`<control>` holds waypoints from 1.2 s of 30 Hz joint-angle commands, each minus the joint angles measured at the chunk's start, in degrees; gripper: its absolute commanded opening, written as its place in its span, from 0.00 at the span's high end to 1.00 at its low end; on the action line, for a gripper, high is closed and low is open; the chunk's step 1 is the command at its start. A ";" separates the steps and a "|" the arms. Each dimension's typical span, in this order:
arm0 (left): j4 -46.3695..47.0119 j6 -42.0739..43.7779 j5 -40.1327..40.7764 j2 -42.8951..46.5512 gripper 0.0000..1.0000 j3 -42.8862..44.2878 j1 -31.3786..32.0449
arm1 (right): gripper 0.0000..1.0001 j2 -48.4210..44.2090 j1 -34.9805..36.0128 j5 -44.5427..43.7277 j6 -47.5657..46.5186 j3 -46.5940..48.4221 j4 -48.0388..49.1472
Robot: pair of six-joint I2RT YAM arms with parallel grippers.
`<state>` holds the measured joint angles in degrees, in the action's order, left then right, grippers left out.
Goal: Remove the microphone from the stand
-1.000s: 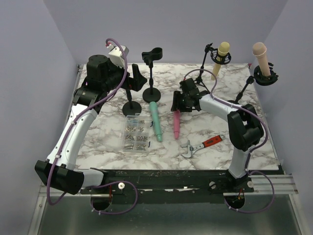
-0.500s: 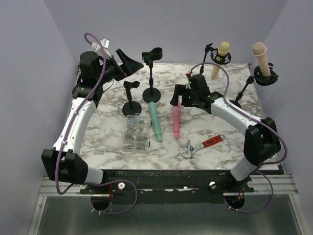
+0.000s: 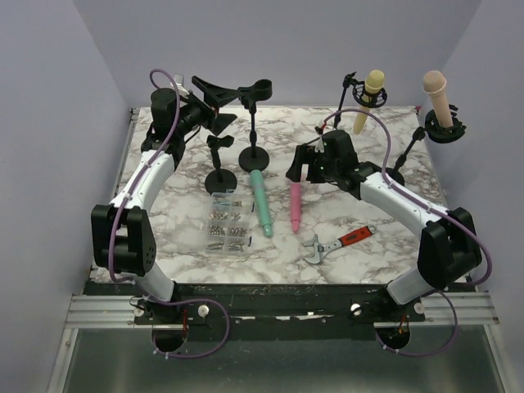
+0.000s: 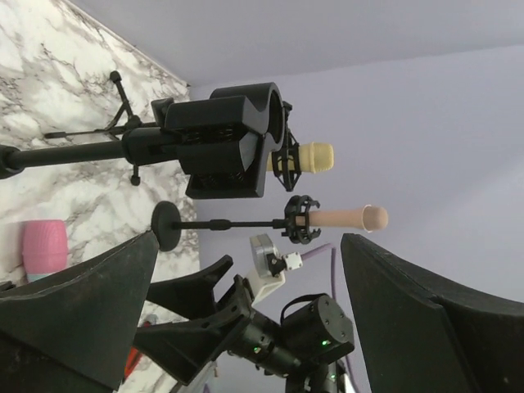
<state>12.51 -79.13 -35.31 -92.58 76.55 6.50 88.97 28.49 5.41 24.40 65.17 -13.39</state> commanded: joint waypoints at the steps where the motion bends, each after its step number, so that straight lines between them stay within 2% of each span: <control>1: 4.00 -6.65 3.92 -2.19 0.07 2.26 0.62 | 0.09 -3.00 -0.13 0.67 -0.51 -1.44 2.44; 4: 4.99 -8.49 4.37 -4.54 0.14 3.60 0.95 | 0.09 -3.36 -0.06 0.40 -0.53 -1.61 2.75; 9: 5.72 -10.34 4.55 -7.88 0.18 6.13 2.14 | 0.09 -3.37 -0.07 0.13 -0.51 -1.71 2.75; 15: 4.95 -9.82 4.83 -10.98 0.27 9.45 3.20 | 0.09 -3.29 -0.14 -0.26 -0.55 -1.82 2.71; 29: 2.44 -5.54 8.24 -11.31 0.59 7.23 3.60 | 0.09 -2.61 -0.08 -0.49 -0.63 -1.49 2.66; 36: 2.21 -2.02 8.49 -10.86 0.82 4.52 3.60 | 0.09 -1.82 -0.10 -0.43 -0.51 -1.53 2.75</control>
<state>17.15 -85.30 -29.34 -103.70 83.90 10.20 86.91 28.49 5.39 24.40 63.99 -11.64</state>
